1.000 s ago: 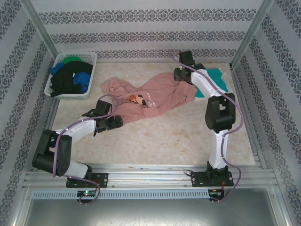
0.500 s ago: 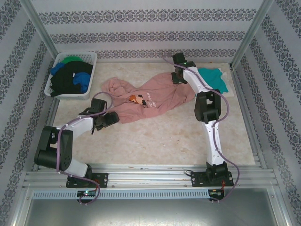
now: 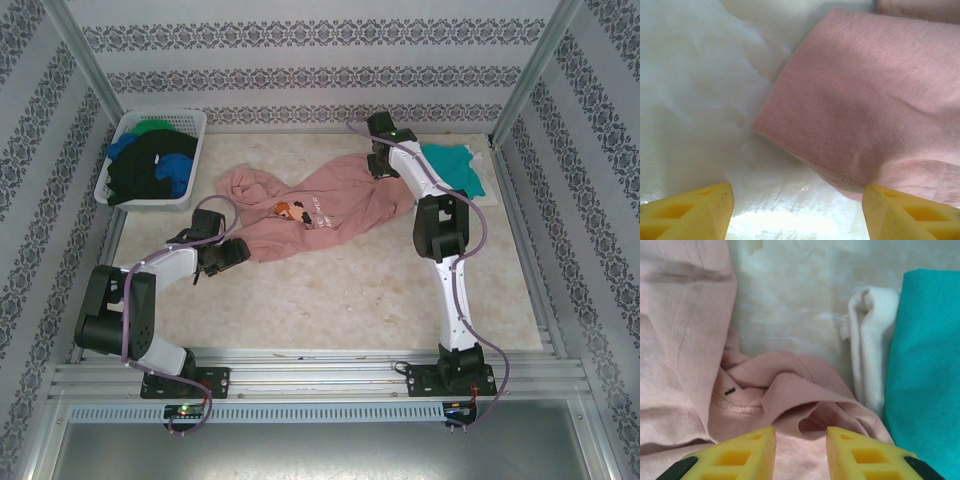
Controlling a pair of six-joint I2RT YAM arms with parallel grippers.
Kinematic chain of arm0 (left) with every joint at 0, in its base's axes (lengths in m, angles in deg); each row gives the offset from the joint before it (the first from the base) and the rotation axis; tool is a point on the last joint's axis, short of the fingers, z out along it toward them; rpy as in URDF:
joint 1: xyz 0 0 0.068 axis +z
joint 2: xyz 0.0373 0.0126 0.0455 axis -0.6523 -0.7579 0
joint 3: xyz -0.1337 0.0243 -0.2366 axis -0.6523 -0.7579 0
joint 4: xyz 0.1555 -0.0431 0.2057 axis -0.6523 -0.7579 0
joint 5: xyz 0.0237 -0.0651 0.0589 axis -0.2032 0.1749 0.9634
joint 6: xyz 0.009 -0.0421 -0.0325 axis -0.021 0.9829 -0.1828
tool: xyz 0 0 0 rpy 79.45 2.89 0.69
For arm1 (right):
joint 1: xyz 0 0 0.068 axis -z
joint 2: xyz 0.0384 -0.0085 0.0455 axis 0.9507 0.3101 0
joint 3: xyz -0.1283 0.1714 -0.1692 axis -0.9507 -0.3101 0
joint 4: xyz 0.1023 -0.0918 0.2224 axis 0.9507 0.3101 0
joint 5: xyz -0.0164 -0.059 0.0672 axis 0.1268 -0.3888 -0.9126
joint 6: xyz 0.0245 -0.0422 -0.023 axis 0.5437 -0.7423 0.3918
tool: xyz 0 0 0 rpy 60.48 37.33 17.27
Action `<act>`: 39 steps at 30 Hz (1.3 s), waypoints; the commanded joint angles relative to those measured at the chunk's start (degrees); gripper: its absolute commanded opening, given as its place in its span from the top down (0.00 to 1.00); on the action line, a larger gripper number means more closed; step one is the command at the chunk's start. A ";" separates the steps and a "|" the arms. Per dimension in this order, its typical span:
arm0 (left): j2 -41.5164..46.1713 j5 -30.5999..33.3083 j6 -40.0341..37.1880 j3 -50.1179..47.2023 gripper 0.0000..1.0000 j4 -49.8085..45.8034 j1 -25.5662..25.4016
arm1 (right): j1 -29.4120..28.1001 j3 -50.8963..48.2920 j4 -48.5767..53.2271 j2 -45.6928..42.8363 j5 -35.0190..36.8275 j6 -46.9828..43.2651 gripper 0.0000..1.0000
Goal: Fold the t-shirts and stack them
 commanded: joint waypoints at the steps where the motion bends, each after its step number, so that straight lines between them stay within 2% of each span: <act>1: -0.28 -1.73 -0.12 -0.37 0.31 1.80 0.91 | 0.30 4.78 2.93 2.99 1.25 0.03 0.67; 6: 2.40 -1.73 -0.65 -1.33 0.31 0.88 2.23 | 0.36 9.87 6.33 5.79 0.75 -0.08 0.66; 12: 4.48 -1.61 -1.31 -2.07 0.31 0.21 3.07 | 0.03 8.48 6.42 4.42 0.37 0.89 0.68; 25: 5.58 -2.02 -2.05 -2.81 0.31 -0.48 4.52 | 0.03 6.46 5.71 1.21 3.43 -0.17 0.98; 28: 6.64 -2.36 -2.23 -2.39 0.31 -1.33 4.66 | -1.00 5.70 6.49 -1.84 2.82 -0.75 1.00; 33: 8.39 -3.52 -3.19 -1.31 0.31 -2.95 4.62 | -3.37 -4.62 3.88 -13.16 1.61 -1.08 1.00; 39: 6.42 -5.00 -3.43 -1.54 0.29 -0.99 4.31 | -3.62 -25.96 -3.77 -30.02 1.49 1.08 1.00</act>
